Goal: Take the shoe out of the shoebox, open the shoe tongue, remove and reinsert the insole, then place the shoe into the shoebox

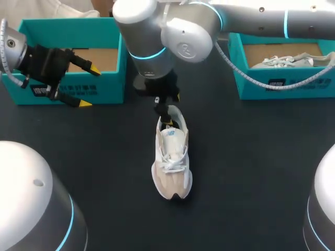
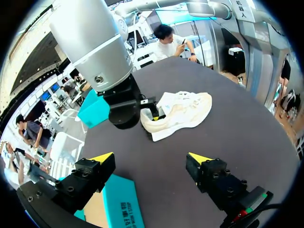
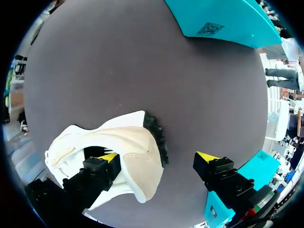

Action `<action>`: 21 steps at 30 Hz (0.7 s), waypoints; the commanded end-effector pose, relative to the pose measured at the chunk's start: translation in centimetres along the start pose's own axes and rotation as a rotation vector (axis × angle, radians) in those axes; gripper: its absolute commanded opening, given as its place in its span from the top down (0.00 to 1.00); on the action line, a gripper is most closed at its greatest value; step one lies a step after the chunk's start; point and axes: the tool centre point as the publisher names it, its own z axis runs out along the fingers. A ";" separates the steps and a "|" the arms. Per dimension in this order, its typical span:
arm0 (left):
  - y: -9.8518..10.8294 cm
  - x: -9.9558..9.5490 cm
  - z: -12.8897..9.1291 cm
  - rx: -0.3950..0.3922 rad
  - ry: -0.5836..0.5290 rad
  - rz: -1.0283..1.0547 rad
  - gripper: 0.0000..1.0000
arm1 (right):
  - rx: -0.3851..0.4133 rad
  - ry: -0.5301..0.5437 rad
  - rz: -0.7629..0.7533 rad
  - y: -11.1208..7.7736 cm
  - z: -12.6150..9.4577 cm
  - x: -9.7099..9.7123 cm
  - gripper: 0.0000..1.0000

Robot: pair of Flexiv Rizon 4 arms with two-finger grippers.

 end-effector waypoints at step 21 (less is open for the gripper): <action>0.0 0.1 -0.1 -0.002 0.001 0.000 0.00 | 0.013 -0.077 0.012 -0.1 1.4 -0.5 1.00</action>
